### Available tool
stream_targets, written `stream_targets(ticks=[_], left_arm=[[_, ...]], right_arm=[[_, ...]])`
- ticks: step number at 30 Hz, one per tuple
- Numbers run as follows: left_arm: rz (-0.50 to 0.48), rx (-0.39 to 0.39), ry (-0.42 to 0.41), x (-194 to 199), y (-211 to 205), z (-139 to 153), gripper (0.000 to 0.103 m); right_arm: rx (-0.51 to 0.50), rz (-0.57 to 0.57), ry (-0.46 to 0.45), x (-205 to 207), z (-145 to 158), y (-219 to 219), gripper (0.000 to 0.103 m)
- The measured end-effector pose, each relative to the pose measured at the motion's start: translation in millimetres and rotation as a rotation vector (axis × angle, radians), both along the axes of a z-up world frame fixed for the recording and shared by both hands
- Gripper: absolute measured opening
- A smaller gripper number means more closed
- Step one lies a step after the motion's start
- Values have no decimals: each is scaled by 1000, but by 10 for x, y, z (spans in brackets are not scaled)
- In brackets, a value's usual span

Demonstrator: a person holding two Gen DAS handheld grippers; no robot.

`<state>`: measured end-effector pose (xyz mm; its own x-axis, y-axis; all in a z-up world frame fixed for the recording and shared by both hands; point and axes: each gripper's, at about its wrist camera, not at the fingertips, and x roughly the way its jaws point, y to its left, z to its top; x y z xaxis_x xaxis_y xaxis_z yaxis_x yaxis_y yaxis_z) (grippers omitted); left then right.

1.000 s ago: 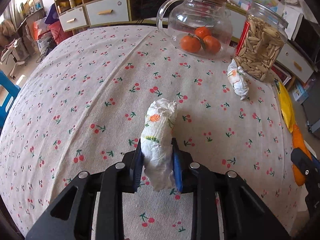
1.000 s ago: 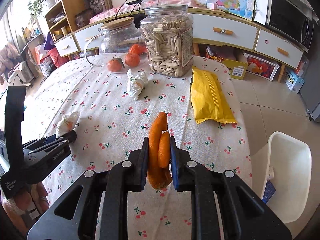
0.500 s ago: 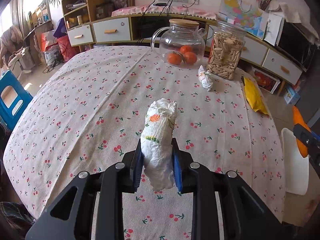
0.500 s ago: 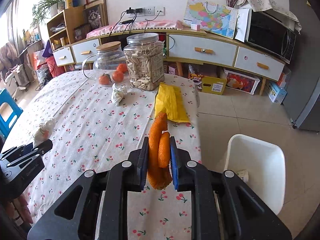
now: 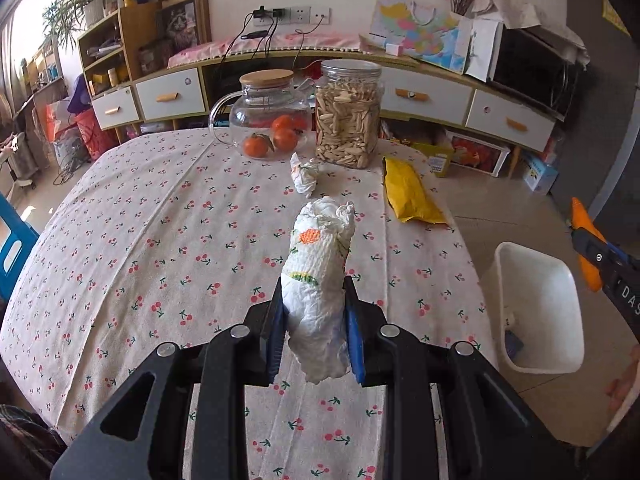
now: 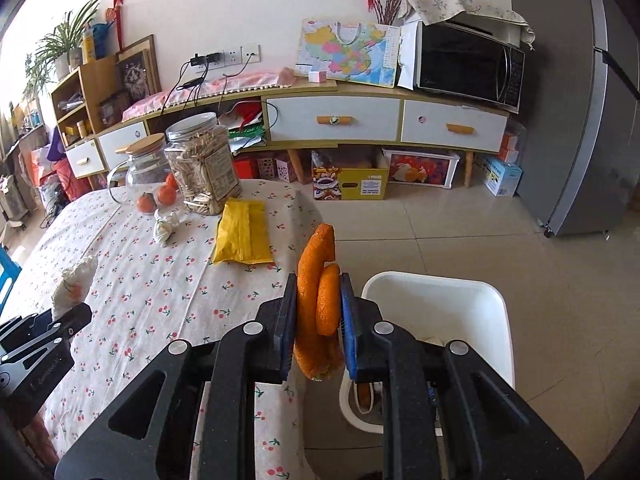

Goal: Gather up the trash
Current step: 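Carry the orange peel and white bundle over the white bin and release both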

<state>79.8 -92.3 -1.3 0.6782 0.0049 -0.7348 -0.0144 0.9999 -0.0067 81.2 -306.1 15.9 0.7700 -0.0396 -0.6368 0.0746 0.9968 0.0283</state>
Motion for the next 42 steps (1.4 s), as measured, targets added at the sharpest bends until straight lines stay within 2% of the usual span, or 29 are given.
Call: stream_targets(ticks=[7, 17, 21, 24, 26, 28, 31, 37, 42], left_arm=[[-62, 4, -10, 61, -341, 29, 26], [-169, -13, -6, 220, -905, 16, 26], [-220, -23, -15, 286, -1208, 40, 26], [-258, -35, -27, 346, -1431, 96, 26], [-285, -46, -34, 380, -1573, 139, 26], [-309, -61, -33, 410, -1696, 167, 26], [-338, -76, -23, 458, -1857, 176, 27], [-390, -90, -5, 500, -2147, 140, 29], [-421, -117, 21, 527, -2331, 104, 29]], right_arm=[[-5, -106, 1, 19, -28, -403, 19], [-26, -299, 88, 164, -194, -991, 21], [-37, -359, 97, 136, -193, -1096, 31], [-48, -423, 72, 72, -117, -1223, 50], [-58, -486, 51, 20, -62, -1324, 69], [-62, -549, 34, -38, -16, -1441, 74], [-50, -636, 8, -149, 36, -1606, 89], [-8, -711, -18, -288, 104, -1846, 90], [-30, -730, -23, -326, 114, -1892, 90]])
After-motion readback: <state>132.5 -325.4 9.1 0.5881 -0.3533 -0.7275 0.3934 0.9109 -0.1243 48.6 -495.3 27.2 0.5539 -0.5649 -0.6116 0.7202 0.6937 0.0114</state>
